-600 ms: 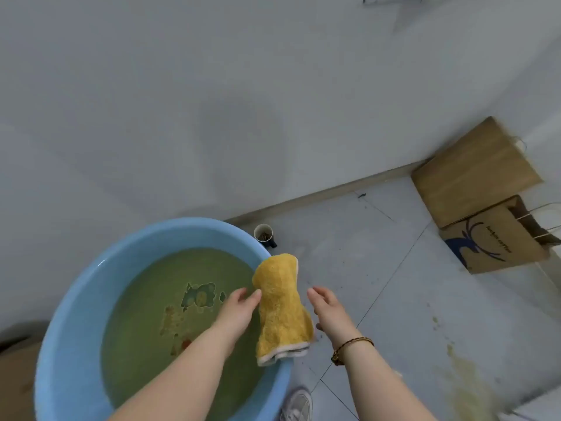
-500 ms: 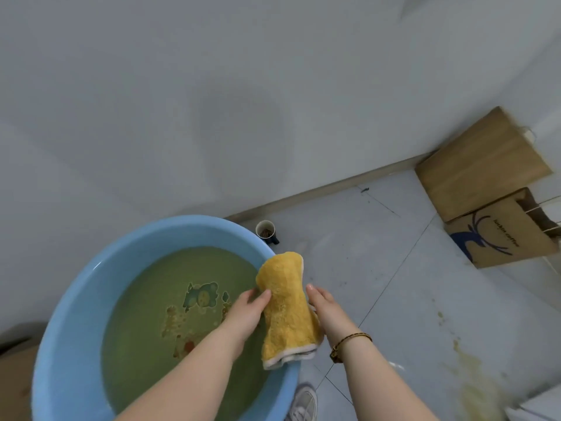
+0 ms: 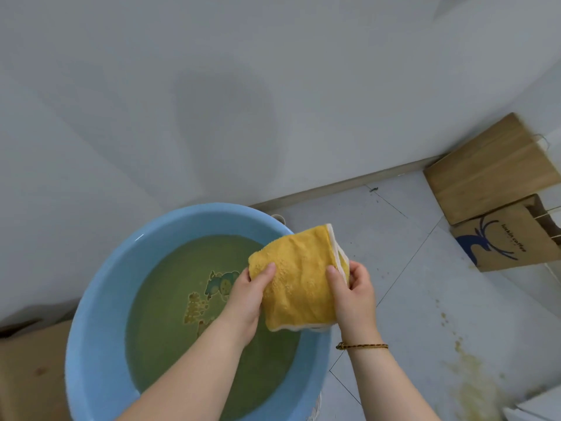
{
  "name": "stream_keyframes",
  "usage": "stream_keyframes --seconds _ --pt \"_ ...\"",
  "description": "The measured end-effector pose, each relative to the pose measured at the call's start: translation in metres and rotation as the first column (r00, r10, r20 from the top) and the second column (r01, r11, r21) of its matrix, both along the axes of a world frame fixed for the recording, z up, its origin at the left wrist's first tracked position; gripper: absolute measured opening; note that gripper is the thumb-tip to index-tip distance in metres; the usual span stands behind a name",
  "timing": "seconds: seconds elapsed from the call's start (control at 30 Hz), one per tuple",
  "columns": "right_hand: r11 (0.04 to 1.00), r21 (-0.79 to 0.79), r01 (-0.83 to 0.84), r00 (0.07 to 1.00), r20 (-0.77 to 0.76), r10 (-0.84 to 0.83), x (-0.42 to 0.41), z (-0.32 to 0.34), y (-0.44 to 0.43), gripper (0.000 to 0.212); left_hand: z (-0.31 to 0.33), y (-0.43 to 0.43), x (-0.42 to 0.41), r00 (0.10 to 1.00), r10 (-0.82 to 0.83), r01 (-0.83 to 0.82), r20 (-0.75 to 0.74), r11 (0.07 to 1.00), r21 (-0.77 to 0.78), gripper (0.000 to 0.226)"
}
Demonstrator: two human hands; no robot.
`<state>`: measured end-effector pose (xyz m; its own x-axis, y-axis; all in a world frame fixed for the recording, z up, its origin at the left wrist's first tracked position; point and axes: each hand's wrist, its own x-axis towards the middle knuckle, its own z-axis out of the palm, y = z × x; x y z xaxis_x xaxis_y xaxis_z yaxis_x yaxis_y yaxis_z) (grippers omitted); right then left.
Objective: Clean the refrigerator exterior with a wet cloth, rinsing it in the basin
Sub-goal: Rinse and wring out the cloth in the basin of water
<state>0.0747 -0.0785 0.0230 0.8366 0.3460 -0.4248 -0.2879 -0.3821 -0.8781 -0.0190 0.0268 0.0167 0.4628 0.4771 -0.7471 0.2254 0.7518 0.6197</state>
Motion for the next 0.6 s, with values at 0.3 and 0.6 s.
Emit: stream_keyframes --seconds 0.3,0.6 --pt "0.815 -0.354 -0.458 0.889 -0.192 0.416 -0.066 -0.042 0.057 0.019 -0.04 0.046 -0.075 0.918 0.012 0.095 -0.397 0.964 0.248 0.048" --pt "0.422 -0.658 -0.623 0.484 0.1 0.869 -0.093 -0.07 0.106 0.066 -0.076 0.069 -0.104 0.806 -0.252 0.483 -0.535 0.802 0.35 0.031"
